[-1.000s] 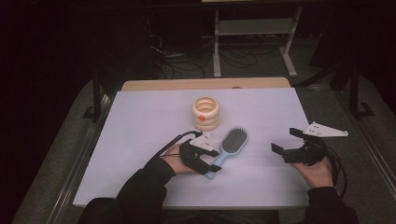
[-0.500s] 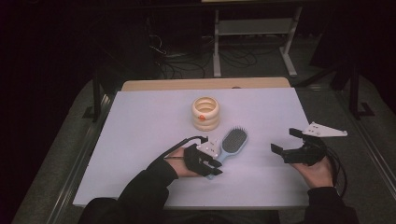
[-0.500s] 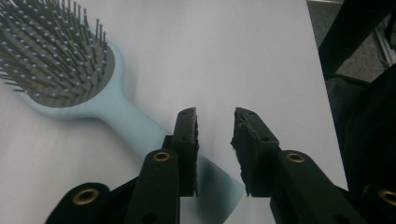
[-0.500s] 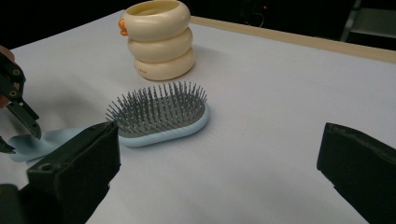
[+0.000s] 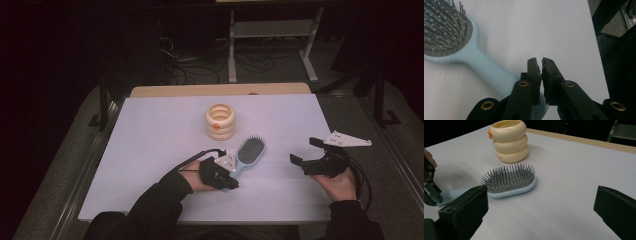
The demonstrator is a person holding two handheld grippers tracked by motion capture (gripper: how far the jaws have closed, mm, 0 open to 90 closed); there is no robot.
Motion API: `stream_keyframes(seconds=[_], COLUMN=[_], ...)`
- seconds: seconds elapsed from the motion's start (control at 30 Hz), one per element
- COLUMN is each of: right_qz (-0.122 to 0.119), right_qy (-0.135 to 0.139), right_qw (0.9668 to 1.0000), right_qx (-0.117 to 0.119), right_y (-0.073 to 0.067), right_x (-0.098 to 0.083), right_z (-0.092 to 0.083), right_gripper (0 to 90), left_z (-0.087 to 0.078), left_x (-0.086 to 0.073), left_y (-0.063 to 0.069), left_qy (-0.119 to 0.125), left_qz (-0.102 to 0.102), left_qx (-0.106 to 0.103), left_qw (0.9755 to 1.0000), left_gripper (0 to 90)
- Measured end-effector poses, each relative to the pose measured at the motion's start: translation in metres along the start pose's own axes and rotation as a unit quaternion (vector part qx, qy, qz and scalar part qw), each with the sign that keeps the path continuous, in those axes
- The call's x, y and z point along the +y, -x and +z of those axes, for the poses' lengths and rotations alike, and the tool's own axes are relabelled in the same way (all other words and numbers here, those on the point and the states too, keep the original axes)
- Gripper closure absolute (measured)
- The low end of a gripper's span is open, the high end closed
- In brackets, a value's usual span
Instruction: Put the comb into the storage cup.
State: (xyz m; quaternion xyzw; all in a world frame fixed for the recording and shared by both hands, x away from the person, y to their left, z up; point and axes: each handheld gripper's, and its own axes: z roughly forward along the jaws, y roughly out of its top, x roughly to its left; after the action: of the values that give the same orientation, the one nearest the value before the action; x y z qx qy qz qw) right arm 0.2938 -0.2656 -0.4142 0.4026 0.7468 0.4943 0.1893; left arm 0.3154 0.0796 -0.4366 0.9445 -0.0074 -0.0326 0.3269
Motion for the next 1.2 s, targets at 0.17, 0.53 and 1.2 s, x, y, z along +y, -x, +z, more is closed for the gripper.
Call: stream_keyframes(seconds=[0.17, 0.53, 1.2], right_qz=[-0.001, 0.000, 0.001], right_qy=[0.000, 0.000, -0.003], right_qw=[1.0000, 1.0000, 1.0000], right_qx=[0.000, 0.000, 0.002], right_y=[0.000, 0.000, 0.000], right_x=[0.000, 0.000, -0.001], right_z=[0.000, 0.000, 0.001], right_gripper=[0.0, 0.0, 0.0], left_z=[0.002, 0.003, -0.001], left_x=[-0.001, -0.002, -0.013], left_y=[0.000, 0.000, -0.006], left_qy=[-0.008, -0.014, -0.035], left_qz=[0.001, 0.003, -0.008], left_qx=[-0.002, -0.005, 0.007], left_qw=[1.0000, 0.9999, 0.9993], left_gripper=[85.6, 86.5, 88.0])
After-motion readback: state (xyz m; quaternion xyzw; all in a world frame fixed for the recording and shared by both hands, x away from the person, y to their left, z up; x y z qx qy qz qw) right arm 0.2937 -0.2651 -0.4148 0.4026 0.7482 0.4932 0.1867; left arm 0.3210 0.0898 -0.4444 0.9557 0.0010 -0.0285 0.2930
